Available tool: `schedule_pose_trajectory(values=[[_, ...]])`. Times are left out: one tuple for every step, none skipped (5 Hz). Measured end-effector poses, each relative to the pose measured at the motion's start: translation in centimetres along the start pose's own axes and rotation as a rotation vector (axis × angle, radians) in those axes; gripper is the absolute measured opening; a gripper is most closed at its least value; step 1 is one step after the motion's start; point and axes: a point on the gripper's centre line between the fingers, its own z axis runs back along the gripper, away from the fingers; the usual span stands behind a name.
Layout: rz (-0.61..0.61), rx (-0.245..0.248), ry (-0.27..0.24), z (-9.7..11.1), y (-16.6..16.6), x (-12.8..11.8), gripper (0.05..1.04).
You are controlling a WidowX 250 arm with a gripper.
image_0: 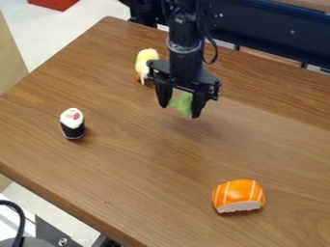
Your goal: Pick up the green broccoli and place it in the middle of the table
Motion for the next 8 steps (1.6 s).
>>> schedule_pose_trajectory(values=[[-0.010, 0.019, 0.013, -1.3, 0.1, -0.4, 0.753], [-0.027, 0.023, 0.015, -2.0, 0.2, -0.4, 0.753], [-0.064, 0.031, 0.037, -2.5, 0.3, -0.5, 0.826], [-0.019, 0.018, 0.071, -1.8, 0.0, -0.1, 1.001], [-0.009, -0.026, 0.106, -1.5, -0.2, -0.6, 1.001], [-0.016, -0.066, 0.069, 1.7, -0.3, 0.1, 1.001], [-0.020, -0.076, 0.050, 4.4, -0.1, -0.1, 1.001], [-0.015, -0.088, 0.038, 7.2, 0.3, 0.5, 1.001]])
